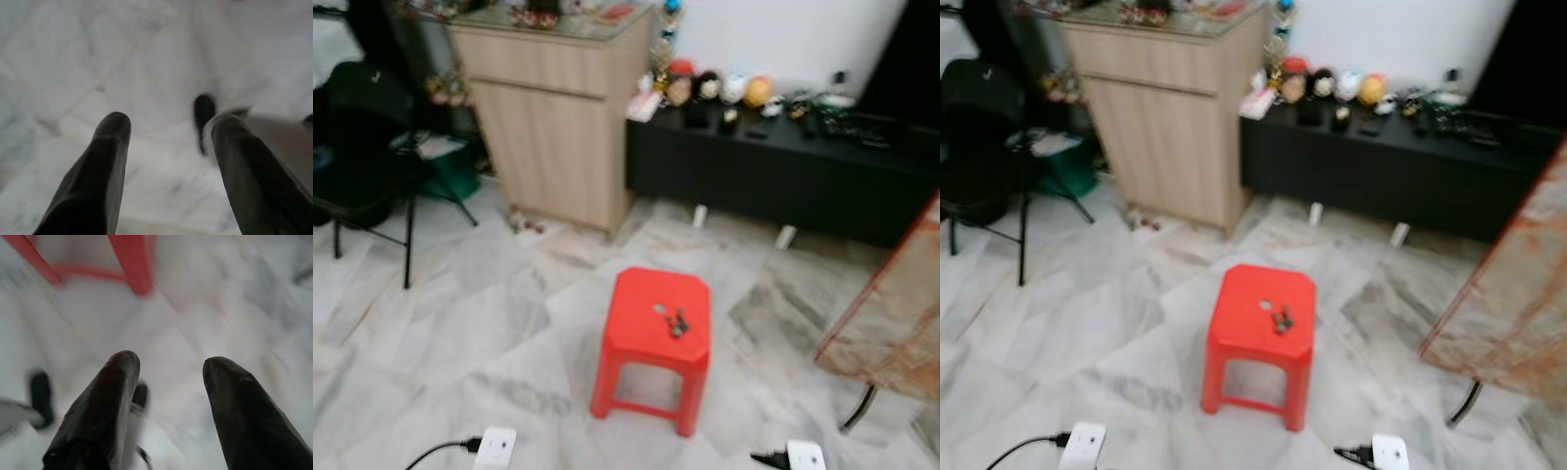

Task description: Hang keys on a hook

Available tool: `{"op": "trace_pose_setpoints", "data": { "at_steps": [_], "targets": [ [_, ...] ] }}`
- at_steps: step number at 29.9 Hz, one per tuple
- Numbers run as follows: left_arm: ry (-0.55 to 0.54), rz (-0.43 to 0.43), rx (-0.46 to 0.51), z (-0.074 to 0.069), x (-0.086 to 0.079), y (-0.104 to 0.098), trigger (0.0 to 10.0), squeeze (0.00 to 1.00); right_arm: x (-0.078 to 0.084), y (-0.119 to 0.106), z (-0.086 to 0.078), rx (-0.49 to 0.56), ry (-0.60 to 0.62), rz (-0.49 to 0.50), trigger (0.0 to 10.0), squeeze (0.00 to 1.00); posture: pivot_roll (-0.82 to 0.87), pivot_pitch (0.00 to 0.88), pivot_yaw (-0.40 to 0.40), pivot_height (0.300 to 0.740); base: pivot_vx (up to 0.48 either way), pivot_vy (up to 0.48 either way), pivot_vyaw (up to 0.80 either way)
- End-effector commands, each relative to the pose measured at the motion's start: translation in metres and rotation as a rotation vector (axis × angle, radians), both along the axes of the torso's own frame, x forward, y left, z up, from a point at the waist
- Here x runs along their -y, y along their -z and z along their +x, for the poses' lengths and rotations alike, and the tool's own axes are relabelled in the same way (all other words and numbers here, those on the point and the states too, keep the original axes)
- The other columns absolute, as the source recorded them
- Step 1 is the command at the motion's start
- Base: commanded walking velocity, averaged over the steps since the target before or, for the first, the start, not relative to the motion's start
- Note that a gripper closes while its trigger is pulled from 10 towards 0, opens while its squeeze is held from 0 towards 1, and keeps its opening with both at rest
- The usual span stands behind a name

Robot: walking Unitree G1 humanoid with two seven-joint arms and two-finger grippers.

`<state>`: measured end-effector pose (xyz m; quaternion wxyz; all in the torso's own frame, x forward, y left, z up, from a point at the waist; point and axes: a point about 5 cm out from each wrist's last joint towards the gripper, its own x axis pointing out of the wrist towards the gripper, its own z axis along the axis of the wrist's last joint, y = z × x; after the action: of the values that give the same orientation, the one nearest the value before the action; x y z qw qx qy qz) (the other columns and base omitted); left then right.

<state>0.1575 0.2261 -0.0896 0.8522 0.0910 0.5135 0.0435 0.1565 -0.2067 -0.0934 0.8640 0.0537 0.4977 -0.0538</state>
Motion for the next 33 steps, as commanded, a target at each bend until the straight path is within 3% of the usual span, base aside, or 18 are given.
{"op": "trace_pose_setpoints", "data": {
  "at_steps": [1, 9, 33],
  "targets": [
    [0.033, -0.002, 0.026, 0.0108, 0.0065, -0.0032, 10.0, 0.00, 0.0090, 0.0029, -0.0119, -0.030, 0.025, -0.012, 10.0, 0.00, 0.02, 0.000, -0.049, 0.740, 0.300, 0.000, 0.00],
    [0.037, 0.004, 0.027, 0.0110, 0.0058, -0.0035, 10.0, 0.00, 0.0083, 0.0029, -0.0117, -0.029, 0.019, -0.008, 10.0, 0.00, 0.03, 0.000, -0.050, 0.740, 0.294, 0.000, 0.00],
    [0.033, 0.014, 0.037, 0.0120, 0.0045, -0.0043, 10.0, 0.00, 0.0097, 0.0021, -0.0104, -0.005, 0.071, -0.018, 10.0, 0.00, 0.03, 0.000, -0.052, 0.740, 0.000, 0.000, 0.00]
  ]
}}
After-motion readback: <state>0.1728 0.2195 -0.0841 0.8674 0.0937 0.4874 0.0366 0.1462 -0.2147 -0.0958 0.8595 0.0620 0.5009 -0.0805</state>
